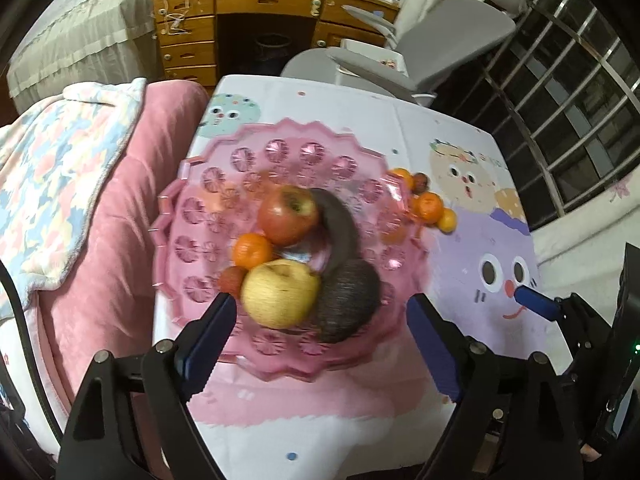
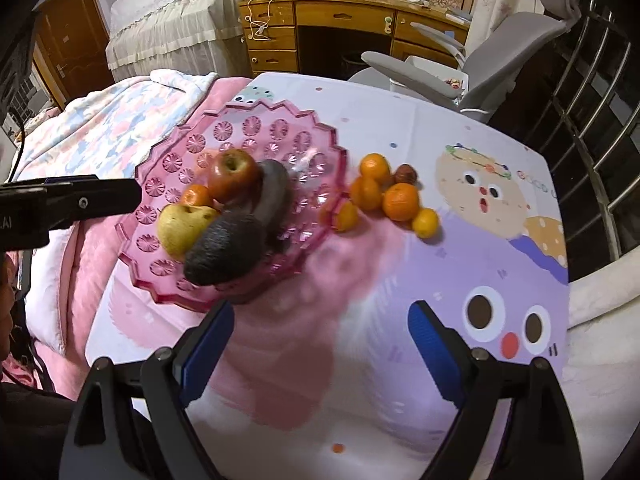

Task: Organize fruits
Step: 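Grasp an orange with the left tool while the right tool grasps a small yellow citrus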

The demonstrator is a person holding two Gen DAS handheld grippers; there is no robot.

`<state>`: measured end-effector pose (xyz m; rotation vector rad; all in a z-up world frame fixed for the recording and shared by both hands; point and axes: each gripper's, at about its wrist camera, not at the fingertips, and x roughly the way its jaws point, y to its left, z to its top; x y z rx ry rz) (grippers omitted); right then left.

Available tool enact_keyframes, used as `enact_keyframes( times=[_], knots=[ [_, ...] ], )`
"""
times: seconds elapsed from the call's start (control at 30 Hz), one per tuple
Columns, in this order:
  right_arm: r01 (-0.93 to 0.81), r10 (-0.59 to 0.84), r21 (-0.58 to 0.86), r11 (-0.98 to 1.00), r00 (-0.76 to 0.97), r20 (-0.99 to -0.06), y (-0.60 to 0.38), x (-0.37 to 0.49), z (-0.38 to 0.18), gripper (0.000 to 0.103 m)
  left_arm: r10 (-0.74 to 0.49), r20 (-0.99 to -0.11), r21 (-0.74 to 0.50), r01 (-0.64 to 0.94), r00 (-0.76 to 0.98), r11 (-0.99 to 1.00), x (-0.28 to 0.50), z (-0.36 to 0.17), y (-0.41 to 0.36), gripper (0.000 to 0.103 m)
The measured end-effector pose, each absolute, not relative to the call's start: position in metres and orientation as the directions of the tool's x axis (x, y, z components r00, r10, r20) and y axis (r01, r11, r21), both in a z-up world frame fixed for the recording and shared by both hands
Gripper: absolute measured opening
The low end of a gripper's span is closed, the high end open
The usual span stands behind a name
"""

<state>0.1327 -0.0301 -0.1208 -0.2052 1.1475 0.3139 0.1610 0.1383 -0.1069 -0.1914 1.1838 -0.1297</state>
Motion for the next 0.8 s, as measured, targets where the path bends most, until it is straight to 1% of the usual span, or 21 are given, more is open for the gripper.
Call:
enact_keyframes(
  times=[0.2,0.33,0.4,0.53,0.8],
  knots=[
    [-0.387,0.158,0.000,0.922,0.377,-0.913,-0.061,0.133,-0.114,0.089,-0.245,-0.899,-0.218,0.116,0.362,0.969,0.172,-0.090,0.097,0.089],
    [-0.397,0.160,-0.021,0.918,0.418,-0.894,-0.082,0.135,-0.110,0.089,-0.272,-0.891,-0.206,0.210,0.364,0.956,0.184,-0.076,0.069,0.089],
    [-0.405,0.173,-0.016,0.914,0.426,-0.888,-0.093,0.138,-0.109,0.089,-0.269,-0.891,-0.184,0.251,0.366,0.950,0.193,-0.070,0.055,0.089],
    [-0.439,0.174,-0.053,0.897,0.461,-0.870,-0.110,0.144,-0.110,0.089,-0.254,-0.903,-0.133,0.337,0.347,0.932,0.219,-0.065,0.026,0.089],
    [-0.474,0.186,-0.091,0.876,0.507,-0.842,-0.135,0.165,-0.124,0.089,-0.177,-0.935,-0.006,0.488,0.306,0.873,0.265,-0.074,-0.028,0.089]
  ],
)
